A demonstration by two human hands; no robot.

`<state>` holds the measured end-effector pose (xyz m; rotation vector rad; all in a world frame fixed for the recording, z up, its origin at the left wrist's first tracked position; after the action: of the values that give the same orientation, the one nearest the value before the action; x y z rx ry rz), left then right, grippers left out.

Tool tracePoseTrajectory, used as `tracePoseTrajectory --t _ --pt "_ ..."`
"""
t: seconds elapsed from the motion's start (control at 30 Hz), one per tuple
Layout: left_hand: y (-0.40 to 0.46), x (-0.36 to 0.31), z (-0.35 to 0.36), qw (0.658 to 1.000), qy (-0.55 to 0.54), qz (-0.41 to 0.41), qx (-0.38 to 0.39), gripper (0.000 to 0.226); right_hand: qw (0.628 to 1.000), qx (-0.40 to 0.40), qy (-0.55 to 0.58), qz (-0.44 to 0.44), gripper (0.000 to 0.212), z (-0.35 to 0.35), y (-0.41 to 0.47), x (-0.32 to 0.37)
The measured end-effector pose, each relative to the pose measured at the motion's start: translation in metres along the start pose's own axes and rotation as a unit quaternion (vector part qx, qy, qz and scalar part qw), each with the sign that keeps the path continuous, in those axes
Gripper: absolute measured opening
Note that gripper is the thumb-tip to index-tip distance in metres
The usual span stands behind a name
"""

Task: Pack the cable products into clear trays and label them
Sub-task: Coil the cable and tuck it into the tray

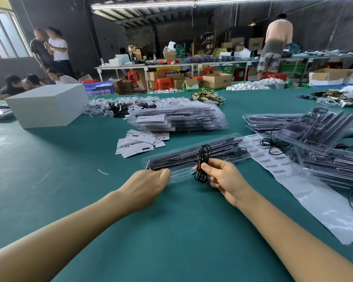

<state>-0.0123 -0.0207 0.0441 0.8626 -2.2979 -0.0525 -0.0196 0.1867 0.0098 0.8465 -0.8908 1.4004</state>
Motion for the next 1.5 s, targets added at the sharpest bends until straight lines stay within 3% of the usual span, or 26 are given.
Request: tracePoseTrajectory --t 0.23,0.4,0.57,0.63,0.73,0.83,0.93,1.13,1.5 --pt "0.013 0.024 0.016 0.996 -0.042 -0.052 0.051 0.008 1.000 -0.005 0.002 -0.008 0.013 0.001 0.001 0.001" --pt "0.026 0.044 0.016 0.981 -0.138 -0.092 0.101 0.009 0.999 -0.011 -0.021 -0.038 0.013 0.003 -0.001 0.001" --pt "0.038 0.058 0.012 0.959 -0.214 -0.098 0.160 0.010 0.979 0.014 -0.136 -0.149 0.020 0.017 -0.008 0.006" --pt "0.042 0.065 0.011 0.942 -0.265 -0.096 0.182 0.015 0.932 0.029 -0.279 -0.229 0.020 0.025 -0.013 0.006" --pt "0.047 0.072 0.014 0.918 -0.326 -0.096 0.205 0.016 0.753 0.042 -0.511 -0.413 0.021 0.040 -0.020 0.002" --pt "0.049 0.075 0.016 0.898 -0.371 -0.097 0.215 0.016 0.573 0.092 -0.631 -0.516 0.025 0.052 -0.022 -0.005" --pt "0.049 0.074 0.016 0.893 -0.382 -0.094 0.220 0.018 0.468 0.122 -0.679 -0.552 0.021 0.059 -0.016 -0.009" --pt "0.047 0.073 0.012 0.911 -0.336 -0.096 0.219 0.018 0.366 0.143 -0.753 -0.527 0.017 0.069 -0.008 -0.021" --pt "0.046 0.071 0.009 0.932 -0.279 -0.086 0.216 0.024 0.299 0.175 -0.847 -0.403 0.010 0.062 -0.004 -0.012"
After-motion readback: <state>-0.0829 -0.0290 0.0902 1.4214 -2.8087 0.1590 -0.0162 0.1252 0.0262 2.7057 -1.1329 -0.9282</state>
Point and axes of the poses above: each hand's wrist, its own y-axis towards the middle knuckle, its own z-axis out of the palm, x = y × z, the point moved 3 cm from there along y, towards the middle knuckle, and after that the axes turned 14 degrees about y, right-handed, at the moved point
